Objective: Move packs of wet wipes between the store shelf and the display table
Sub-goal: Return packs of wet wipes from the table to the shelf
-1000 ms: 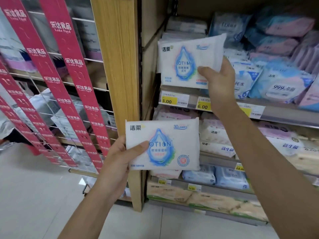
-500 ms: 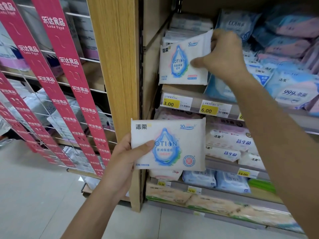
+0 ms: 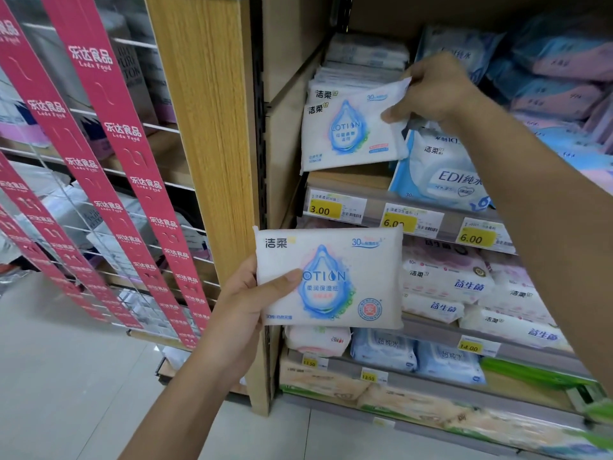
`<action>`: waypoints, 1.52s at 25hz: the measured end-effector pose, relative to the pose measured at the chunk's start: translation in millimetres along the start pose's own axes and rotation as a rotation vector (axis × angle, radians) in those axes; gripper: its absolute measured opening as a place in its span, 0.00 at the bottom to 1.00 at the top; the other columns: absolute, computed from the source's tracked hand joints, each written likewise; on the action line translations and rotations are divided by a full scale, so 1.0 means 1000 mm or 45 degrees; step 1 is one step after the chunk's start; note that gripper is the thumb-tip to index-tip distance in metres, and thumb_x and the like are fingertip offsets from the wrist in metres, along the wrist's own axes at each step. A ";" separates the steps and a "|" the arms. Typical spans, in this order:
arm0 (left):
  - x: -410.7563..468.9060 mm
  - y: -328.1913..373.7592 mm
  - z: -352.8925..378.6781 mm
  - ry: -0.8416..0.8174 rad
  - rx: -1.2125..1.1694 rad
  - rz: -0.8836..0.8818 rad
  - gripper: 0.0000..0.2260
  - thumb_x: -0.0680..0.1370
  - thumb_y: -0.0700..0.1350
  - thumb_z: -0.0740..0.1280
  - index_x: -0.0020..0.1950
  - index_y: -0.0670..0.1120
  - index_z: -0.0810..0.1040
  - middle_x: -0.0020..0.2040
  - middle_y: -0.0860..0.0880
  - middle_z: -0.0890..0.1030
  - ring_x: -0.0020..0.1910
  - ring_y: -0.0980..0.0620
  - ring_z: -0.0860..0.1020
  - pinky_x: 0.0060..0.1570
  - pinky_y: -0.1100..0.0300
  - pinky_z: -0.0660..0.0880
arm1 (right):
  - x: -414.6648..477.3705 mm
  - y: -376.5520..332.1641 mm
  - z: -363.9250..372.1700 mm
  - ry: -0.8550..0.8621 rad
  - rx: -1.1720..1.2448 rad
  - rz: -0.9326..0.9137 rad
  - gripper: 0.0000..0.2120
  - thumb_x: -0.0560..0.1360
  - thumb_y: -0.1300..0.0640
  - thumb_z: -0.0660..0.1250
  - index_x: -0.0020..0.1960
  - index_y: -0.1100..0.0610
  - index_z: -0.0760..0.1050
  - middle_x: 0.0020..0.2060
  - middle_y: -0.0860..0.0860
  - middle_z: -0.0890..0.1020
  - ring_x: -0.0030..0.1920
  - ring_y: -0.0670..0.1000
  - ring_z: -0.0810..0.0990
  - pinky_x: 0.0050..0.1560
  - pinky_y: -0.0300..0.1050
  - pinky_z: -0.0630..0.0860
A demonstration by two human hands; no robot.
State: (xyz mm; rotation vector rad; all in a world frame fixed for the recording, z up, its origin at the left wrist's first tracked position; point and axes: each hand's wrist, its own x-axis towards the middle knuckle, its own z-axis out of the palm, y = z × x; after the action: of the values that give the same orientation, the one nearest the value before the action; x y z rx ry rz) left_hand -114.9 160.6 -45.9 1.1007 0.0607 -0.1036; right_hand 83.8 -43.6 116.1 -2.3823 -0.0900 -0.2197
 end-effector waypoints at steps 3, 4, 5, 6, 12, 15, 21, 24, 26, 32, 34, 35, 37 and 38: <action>0.000 0.000 0.003 0.015 -0.009 0.003 0.21 0.67 0.41 0.69 0.61 0.42 0.76 0.54 0.45 0.84 0.51 0.46 0.83 0.40 0.58 0.81 | 0.000 0.005 -0.004 0.036 0.200 -0.027 0.15 0.64 0.67 0.77 0.46 0.69 0.77 0.46 0.64 0.82 0.44 0.61 0.82 0.35 0.52 0.81; -0.001 0.000 0.003 0.012 -0.002 0.003 0.22 0.68 0.41 0.69 0.61 0.42 0.76 0.54 0.44 0.84 0.52 0.46 0.83 0.41 0.58 0.81 | 0.001 0.009 -0.006 0.048 0.294 -0.032 0.09 0.65 0.68 0.75 0.42 0.65 0.77 0.42 0.60 0.83 0.44 0.61 0.83 0.33 0.50 0.81; -0.001 -0.001 0.003 0.010 0.003 0.002 0.22 0.68 0.41 0.69 0.62 0.43 0.76 0.55 0.44 0.83 0.53 0.45 0.83 0.42 0.57 0.81 | 0.001 0.012 -0.007 0.062 0.389 -0.040 0.09 0.66 0.68 0.75 0.40 0.60 0.76 0.39 0.57 0.83 0.44 0.60 0.84 0.34 0.51 0.81; -0.001 -0.002 0.003 0.009 0.008 0.002 0.22 0.68 0.41 0.69 0.62 0.43 0.76 0.55 0.44 0.83 0.53 0.45 0.82 0.43 0.56 0.81 | 0.001 0.013 -0.009 0.080 0.469 -0.060 0.10 0.67 0.68 0.74 0.40 0.58 0.76 0.39 0.55 0.83 0.44 0.59 0.84 0.37 0.54 0.82; 0.001 -0.001 0.005 -0.002 -0.001 0.010 0.22 0.68 0.42 0.69 0.62 0.44 0.76 0.55 0.45 0.83 0.53 0.46 0.82 0.42 0.58 0.81 | 0.007 0.019 0.001 0.181 0.410 -0.263 0.16 0.66 0.69 0.74 0.39 0.52 0.72 0.41 0.54 0.82 0.37 0.47 0.82 0.36 0.41 0.81; 0.004 0.001 0.007 0.000 -0.004 0.006 0.22 0.68 0.41 0.69 0.62 0.44 0.76 0.55 0.45 0.83 0.53 0.45 0.82 0.42 0.57 0.81 | 0.008 0.026 0.002 0.210 0.321 -0.331 0.17 0.64 0.67 0.76 0.39 0.51 0.70 0.40 0.52 0.78 0.40 0.50 0.77 0.42 0.45 0.78; 0.008 0.001 0.012 -0.021 -0.010 -0.010 0.22 0.68 0.42 0.69 0.62 0.45 0.77 0.55 0.45 0.83 0.53 0.46 0.82 0.42 0.56 0.81 | 0.017 0.019 -0.002 0.115 -0.137 -0.313 0.17 0.65 0.61 0.77 0.52 0.61 0.78 0.44 0.53 0.78 0.43 0.48 0.75 0.49 0.46 0.76; 0.009 0.003 0.013 -0.017 -0.010 -0.017 0.22 0.68 0.42 0.69 0.62 0.45 0.76 0.56 0.45 0.83 0.54 0.46 0.82 0.44 0.56 0.81 | 0.019 0.025 0.002 0.134 -0.218 -0.362 0.10 0.69 0.61 0.74 0.49 0.63 0.80 0.41 0.55 0.80 0.42 0.49 0.76 0.49 0.46 0.76; 0.011 0.005 0.016 -0.021 -0.014 0.000 0.22 0.68 0.41 0.70 0.63 0.45 0.76 0.56 0.45 0.83 0.54 0.46 0.82 0.44 0.56 0.81 | 0.024 0.029 0.006 0.161 -0.414 -0.374 0.09 0.70 0.60 0.72 0.49 0.61 0.79 0.44 0.56 0.81 0.43 0.50 0.76 0.48 0.45 0.75; 0.021 0.016 0.037 0.022 -0.038 0.121 0.19 0.69 0.41 0.67 0.60 0.44 0.77 0.53 0.47 0.84 0.51 0.49 0.83 0.43 0.59 0.81 | -0.025 0.018 -0.021 0.164 0.072 -0.467 0.05 0.74 0.59 0.68 0.49 0.59 0.79 0.35 0.46 0.79 0.32 0.38 0.78 0.38 0.36 0.76; 0.029 0.021 0.044 0.037 -0.009 0.188 0.16 0.71 0.41 0.66 0.60 0.45 0.76 0.53 0.48 0.84 0.50 0.51 0.83 0.42 0.60 0.81 | -0.066 0.024 -0.033 -0.171 0.207 -0.413 0.09 0.76 0.53 0.67 0.50 0.58 0.78 0.38 0.47 0.82 0.34 0.40 0.79 0.39 0.34 0.77; 0.034 0.024 0.048 0.038 0.015 0.221 0.14 0.73 0.40 0.66 0.59 0.45 0.76 0.52 0.49 0.84 0.50 0.52 0.83 0.41 0.60 0.81 | -0.080 0.028 -0.037 -0.309 0.133 -0.401 0.13 0.72 0.49 0.67 0.50 0.56 0.79 0.41 0.47 0.83 0.37 0.40 0.80 0.43 0.32 0.77; 0.045 0.030 0.057 0.051 0.062 0.295 0.10 0.76 0.37 0.65 0.57 0.45 0.75 0.50 0.50 0.85 0.48 0.54 0.83 0.40 0.62 0.79 | -0.091 0.034 -0.039 -0.413 -0.051 -0.435 0.15 0.66 0.47 0.71 0.49 0.53 0.79 0.43 0.48 0.83 0.39 0.40 0.79 0.47 0.31 0.76; 0.051 0.033 0.062 0.069 0.088 0.348 0.09 0.77 0.37 0.65 0.56 0.45 0.74 0.50 0.50 0.84 0.47 0.55 0.83 0.40 0.62 0.79 | -0.088 0.034 -0.039 -0.372 -0.091 -0.462 0.13 0.66 0.50 0.73 0.49 0.53 0.79 0.43 0.51 0.82 0.39 0.41 0.77 0.47 0.33 0.76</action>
State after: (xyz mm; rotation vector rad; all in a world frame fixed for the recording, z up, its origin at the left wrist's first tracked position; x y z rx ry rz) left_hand -61.0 117.2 6.6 1.1711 -0.0456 0.1703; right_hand -3.4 -95.1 105.6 -2.4395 -0.6636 -0.0423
